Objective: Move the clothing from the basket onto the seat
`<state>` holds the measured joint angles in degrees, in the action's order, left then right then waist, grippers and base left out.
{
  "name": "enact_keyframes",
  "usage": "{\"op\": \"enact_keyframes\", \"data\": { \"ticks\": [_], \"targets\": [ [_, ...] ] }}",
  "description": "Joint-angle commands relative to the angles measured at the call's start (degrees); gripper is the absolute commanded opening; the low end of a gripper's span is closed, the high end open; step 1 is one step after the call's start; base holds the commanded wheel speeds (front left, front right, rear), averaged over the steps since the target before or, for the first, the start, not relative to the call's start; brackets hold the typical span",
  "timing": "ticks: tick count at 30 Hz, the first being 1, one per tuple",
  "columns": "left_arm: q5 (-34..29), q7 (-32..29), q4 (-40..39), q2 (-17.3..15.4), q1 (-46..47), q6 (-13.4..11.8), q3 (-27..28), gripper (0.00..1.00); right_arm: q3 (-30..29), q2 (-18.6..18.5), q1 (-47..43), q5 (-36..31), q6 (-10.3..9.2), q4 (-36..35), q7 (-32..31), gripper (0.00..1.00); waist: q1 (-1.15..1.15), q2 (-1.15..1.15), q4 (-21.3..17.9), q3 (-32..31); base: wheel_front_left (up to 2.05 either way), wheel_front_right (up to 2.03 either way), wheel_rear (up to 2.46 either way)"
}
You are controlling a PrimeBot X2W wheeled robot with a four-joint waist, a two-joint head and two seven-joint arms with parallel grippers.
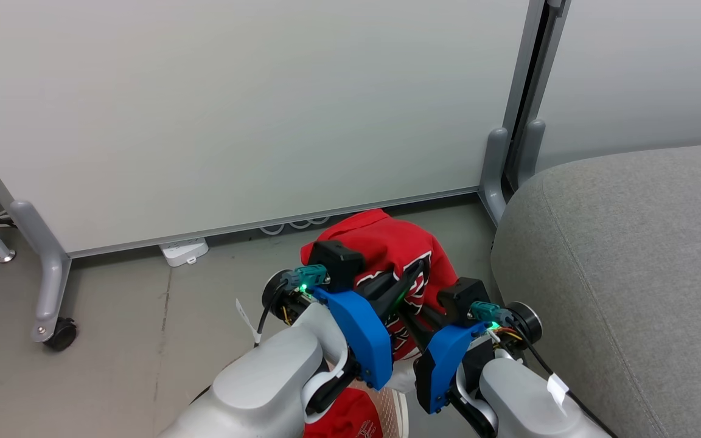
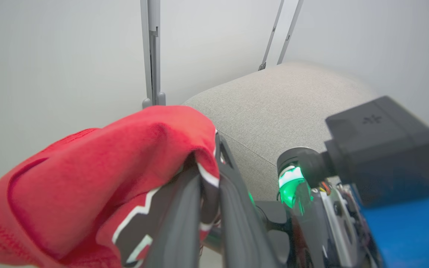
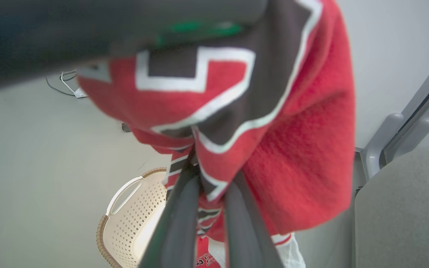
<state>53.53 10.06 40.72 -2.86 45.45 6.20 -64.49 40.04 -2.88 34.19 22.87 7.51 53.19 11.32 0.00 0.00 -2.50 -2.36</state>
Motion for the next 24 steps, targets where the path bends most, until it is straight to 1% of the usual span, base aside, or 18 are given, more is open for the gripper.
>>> {"op": "enact_keyframes", "data": {
  "ticks": [1,17,18,20,24],
  "targets": [
    [0.3,0.4,0.0,-0.1,1.0,0.1,0.0,0.00,0.2,0.0,1.1,0.5,-0.04,0.2,0.3,0.00,0.00,0.00,0.0,0.0,0.00,0.00,0.00],
    [1.3,1.7,1.1,-0.1,1.8,-0.4,-1.4,0.00,1.2,0.0,2.1,1.5,-0.04,2.3,1.2,0.00,0.00,0.00,-0.6,0.2,0.00,0.00,0.00],
    [1.3,1.8,1.2,-0.1,1.9,-0.5,-1.5,0.22,1.2,0.0,2.2,1.5,-0.04,2.4,1.2,0.00,0.00,0.00,-0.6,0.2,0.00,0.00,0.00],
    [0.9,2.4,1.3,-0.1,1.9,-0.6,-1.6,1.00,1.2,0.0,2.3,1.6,-0.04,2.6,1.3,0.00,0.00,0.00,-0.6,0.2,0.00,0.00,0.00],
    [-0.4,4.0,0.9,-0.3,1.2,0.0,-1.9,1.00,0.7,0.0,2.6,1.4,-0.04,3.3,1.6,0.00,0.00,0.00,-0.4,0.3,0.00,0.00,0.00]
  ]
}}
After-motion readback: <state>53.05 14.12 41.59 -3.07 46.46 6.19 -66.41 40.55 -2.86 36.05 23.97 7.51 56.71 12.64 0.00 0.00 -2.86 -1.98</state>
